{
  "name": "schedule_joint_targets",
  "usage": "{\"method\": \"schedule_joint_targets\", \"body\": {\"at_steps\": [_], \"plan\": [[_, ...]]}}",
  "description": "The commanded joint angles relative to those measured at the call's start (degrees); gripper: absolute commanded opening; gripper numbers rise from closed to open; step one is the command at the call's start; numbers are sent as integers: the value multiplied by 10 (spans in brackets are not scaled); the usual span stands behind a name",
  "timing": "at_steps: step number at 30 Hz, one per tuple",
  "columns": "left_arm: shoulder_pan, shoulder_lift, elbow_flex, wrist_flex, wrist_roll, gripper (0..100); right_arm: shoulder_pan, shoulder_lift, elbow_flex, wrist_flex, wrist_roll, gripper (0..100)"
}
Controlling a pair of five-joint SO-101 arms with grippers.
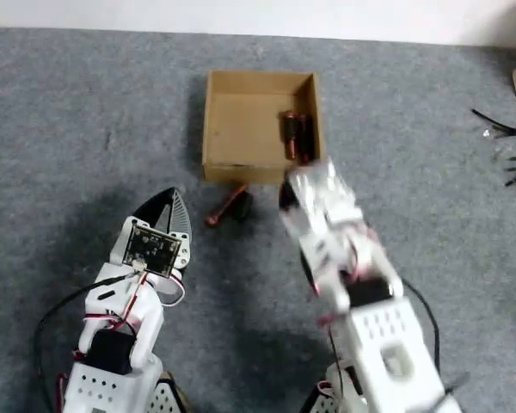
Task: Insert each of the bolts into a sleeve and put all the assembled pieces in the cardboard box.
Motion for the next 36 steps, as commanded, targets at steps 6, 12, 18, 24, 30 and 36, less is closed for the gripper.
{"method": "schedule_joint_targets", "body": {"at_steps": [6, 12, 18, 24, 30, 36], "plan": [[-5, -5, 11, 2, -4, 8, 18, 460, -407, -23, -67, 5], [-4, -5, 11, 2, -4, 8, 38, 694, -593, -22, -135, 6], [-1, -5, 11, 2, -4, 10, 47, 776, -684, -20, -137, 6], [-1, -5, 11, 2, -4, 10, 44, 785, -688, 49, -138, 43], [-1, -5, 11, 2, -4, 10, 45, 784, -687, 86, -136, 237], [-3, -5, 11, 2, -4, 10, 57, 754, -690, 170, -139, 245]]}}
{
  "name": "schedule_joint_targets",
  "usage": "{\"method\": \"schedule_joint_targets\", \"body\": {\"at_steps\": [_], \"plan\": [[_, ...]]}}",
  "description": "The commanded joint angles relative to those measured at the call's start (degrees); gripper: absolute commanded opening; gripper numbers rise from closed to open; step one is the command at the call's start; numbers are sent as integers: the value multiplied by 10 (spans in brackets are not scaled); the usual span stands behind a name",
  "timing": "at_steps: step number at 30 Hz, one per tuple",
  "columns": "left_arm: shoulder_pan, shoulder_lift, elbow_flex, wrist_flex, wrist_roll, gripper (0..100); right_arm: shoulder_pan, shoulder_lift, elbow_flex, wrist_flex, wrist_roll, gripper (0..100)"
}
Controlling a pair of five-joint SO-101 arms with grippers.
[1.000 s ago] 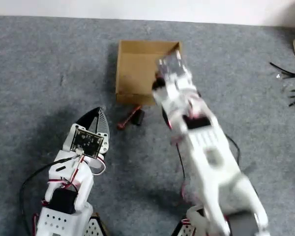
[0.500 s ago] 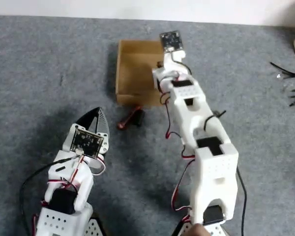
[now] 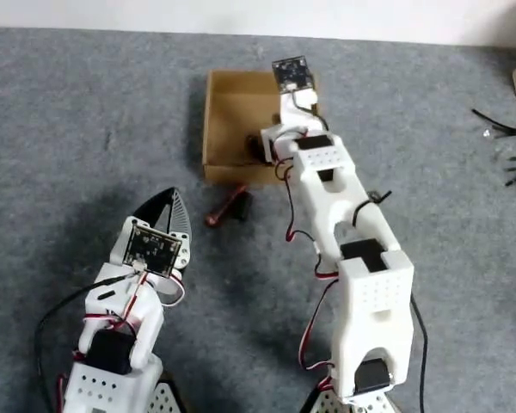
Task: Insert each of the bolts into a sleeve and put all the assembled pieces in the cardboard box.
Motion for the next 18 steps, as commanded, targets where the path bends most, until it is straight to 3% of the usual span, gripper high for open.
{"method": "schedule_joint_targets", "body": {"at_steps": [1, 8, 10, 13, 18], "plan": [[-3, -5, 11, 2, -2, 10, 18, -62, -16, 53, -7, 245], [-4, -5, 11, 2, -2, 10, -5, -253, 73, 141, -11, 245], [-4, -5, 11, 1, -2, 10, -19, -321, 135, 144, -45, 245], [-4, -6, 11, 1, -2, 10, -58, -420, 238, 143, -81, 245], [-4, -7, 11, -1, -1, 9, -143, -531, 375, 117, -79, 245]]}}
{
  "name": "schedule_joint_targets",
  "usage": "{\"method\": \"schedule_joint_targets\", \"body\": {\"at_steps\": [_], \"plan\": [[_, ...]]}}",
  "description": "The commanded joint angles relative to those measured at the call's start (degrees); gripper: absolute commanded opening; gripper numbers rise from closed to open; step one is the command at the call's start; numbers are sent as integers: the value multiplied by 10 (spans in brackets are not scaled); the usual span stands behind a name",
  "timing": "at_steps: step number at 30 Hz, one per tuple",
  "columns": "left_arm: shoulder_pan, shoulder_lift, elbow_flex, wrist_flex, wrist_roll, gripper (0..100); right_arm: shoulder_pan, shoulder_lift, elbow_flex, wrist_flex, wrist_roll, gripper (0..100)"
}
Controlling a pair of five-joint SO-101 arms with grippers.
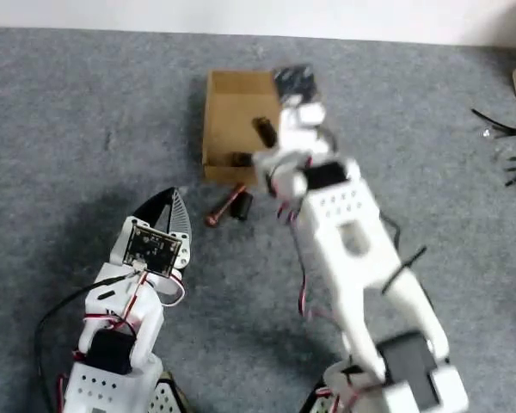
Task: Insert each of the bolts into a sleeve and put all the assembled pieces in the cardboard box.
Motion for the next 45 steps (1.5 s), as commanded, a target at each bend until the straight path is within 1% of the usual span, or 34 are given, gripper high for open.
{"method": "schedule_joint_targets", "body": {"at_steps": [1, 6, 8, 9, 12, 14, 23, 35, 41, 45], "plan": [[-4, -7, 11, -1, 0, 9, -58, -85, 85, -42, -7, 245], [-4, -7, 11, -1, 0, 9, -93, -75, 197, -176, -11, 245], [-4, -7, 11, -1, 0, 9, -97, -45, 222, -196, -17, 245], [-4, -7, 11, -1, 0, 9, -97, -28, 221, -201, -32, 245], [-4, -7, 11, -1, 0, 9, -93, 29, 187, -204, -91, 245], [-4, -7, 11, -1, 0, 9, -92, 69, 161, -205, -108, 245], [-1, -7, 11, -1, 0, 10, -80, 218, 35, -204, -113, 245], [-1, -7, 11, -1, 0, 10, -36, 235, 27, -203, -113, 245], [-1, -7, 11, -1, 1, 10, -21, 247, 24, -203, -172, 245], [-1, -7, 11, -1, 1, 10, -21, 285, 22, -203, -175, 245]]}}
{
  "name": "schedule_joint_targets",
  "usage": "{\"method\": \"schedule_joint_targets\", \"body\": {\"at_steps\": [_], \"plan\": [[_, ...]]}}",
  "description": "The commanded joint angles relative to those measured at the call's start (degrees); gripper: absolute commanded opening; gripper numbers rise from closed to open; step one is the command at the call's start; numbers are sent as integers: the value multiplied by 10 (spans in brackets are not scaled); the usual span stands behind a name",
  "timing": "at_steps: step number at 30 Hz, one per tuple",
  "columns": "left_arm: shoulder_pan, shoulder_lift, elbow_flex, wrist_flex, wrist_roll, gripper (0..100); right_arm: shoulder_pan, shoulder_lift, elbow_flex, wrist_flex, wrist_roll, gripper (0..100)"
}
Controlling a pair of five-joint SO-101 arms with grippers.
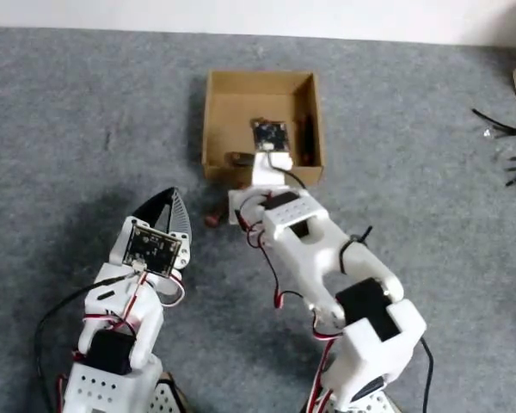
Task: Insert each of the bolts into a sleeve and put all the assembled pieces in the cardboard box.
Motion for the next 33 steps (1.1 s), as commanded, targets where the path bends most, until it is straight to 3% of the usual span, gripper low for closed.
{"method": "schedule_joint_targets", "body": {"at_steps": [1, 4, 11, 23, 33], "plan": [[-1, -7, 11, -1, 1, 10, 13, 22, -12, -7, -9, 245], [-1, -7, 11, -1, 1, 10, 13, 15, -18, 23, -11, 219], [-2, -7, 11, -1, 1, 10, 9, 9, -35, 72, -8, 14], [-1, -7, 11, -1, 1, 10, 9, 7, -33, 79, -8, 28], [-2, -7, 11, -1, 1, 10, -26, 10, -62, 171, -6, 28]]}}
